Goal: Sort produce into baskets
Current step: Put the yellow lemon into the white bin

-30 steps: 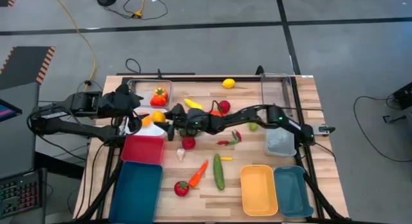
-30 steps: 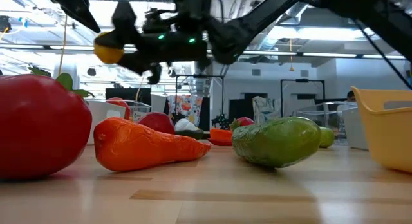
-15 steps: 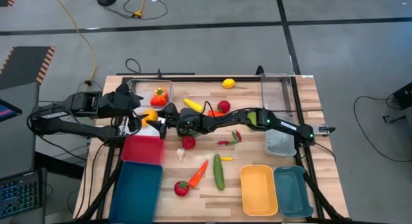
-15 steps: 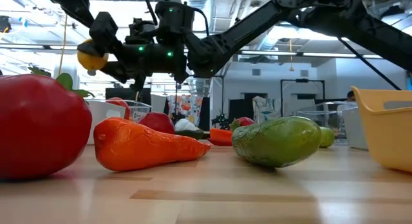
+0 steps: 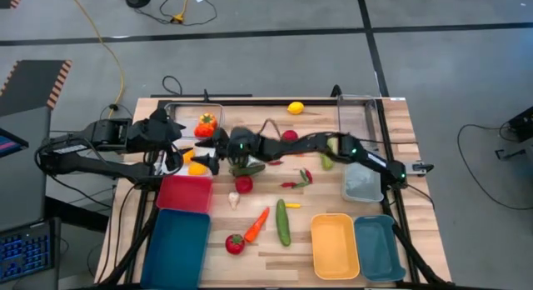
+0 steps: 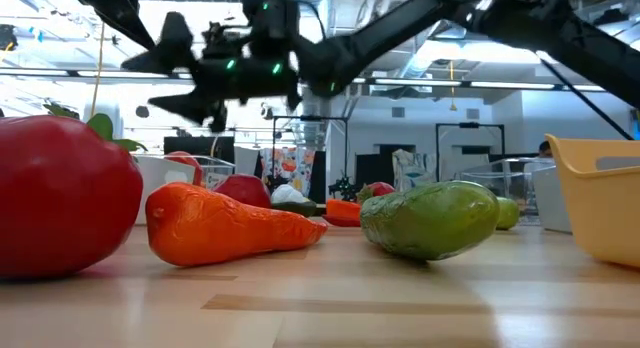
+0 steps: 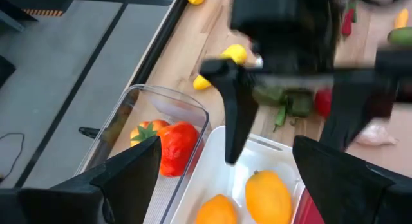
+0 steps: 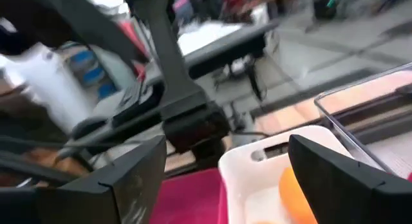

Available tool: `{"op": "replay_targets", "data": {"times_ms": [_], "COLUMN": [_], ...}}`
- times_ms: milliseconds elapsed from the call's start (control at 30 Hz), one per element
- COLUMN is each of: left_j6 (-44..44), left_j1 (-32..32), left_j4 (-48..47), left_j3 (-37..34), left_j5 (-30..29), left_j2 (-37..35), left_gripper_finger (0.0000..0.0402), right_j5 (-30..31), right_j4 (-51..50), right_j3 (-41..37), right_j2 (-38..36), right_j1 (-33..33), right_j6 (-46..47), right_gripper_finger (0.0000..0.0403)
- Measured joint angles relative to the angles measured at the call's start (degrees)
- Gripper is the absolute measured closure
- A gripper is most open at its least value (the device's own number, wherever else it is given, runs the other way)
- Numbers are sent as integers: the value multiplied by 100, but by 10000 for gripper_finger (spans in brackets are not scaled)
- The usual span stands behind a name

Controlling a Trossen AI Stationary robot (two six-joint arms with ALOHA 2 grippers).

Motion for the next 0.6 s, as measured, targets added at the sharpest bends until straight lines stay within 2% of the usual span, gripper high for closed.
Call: {"op": "replay_targets", "data": {"times_ms": [133,300,433,600], "left_j6": [2,1,-4,-7], "left_j1": [2,1,2,2], "left_j4": [2,2,4,25], "left_j3": [0,0,0,0], "left_j5": [0,-2,-4,-14], "left_j2": [0,0,0,0], "left_gripper_finger": [63,63,63,63], "right_j5": [-295,-96,58,83], "right_j4": [-1950,-4151,-5357,-6345], "right_j3": [0,0,2,2], "right_j2": [-695,-1621,-2252,-2770], "right_j1": [-327,-733,-1122,-1643], "right_j6": [-221,-1510,-2313,-2987], "right_gripper_finger": [51,53,52,53]}}
